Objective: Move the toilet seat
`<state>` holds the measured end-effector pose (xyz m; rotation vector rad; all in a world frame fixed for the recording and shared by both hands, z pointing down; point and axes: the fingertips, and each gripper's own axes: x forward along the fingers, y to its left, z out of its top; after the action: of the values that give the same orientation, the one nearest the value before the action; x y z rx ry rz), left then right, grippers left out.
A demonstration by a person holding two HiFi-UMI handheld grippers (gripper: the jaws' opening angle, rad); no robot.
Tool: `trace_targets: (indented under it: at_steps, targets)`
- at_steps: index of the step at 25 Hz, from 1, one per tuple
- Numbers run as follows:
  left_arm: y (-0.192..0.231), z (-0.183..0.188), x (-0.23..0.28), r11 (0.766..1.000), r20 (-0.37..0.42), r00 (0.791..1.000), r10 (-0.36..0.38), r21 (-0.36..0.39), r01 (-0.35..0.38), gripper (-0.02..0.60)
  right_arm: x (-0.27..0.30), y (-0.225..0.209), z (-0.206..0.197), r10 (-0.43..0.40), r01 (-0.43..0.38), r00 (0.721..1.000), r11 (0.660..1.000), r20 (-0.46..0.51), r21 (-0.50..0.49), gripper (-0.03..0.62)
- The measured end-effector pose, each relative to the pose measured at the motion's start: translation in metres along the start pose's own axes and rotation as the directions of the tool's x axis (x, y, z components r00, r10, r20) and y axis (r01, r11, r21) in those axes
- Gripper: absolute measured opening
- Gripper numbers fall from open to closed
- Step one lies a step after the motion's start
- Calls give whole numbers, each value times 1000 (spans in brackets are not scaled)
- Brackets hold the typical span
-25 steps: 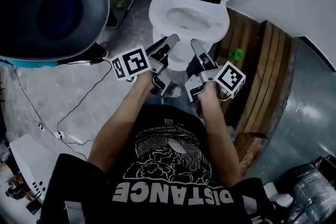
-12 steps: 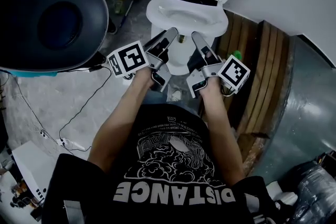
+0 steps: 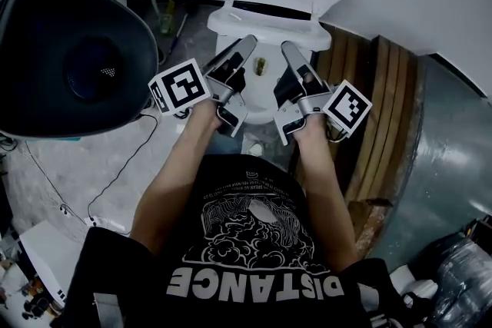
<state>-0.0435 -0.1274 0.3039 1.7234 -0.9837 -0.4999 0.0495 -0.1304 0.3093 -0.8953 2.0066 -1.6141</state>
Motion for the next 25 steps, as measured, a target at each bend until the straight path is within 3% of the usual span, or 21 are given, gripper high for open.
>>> trace_targets:
  at_steps: [7,14,18,25]
  targets:
    - [-36,13,0,996,0,999,-48,74,48,132,-2,37,13,69,-67,997,996,30,-66,112]
    - [-64,26,-5,991,-14,996,-91,99,92,123,-3,70,21,105,-98,993,989,62,-113,112]
    - [-53,32,11,989,-37,994,-98,107,102,114,10,60,31,90,-80,993,990,82,-117,112]
    - [-43,78,68,986,-104,989,-106,116,118,92,63,54,80,71,-53,988,990,137,-129,106]
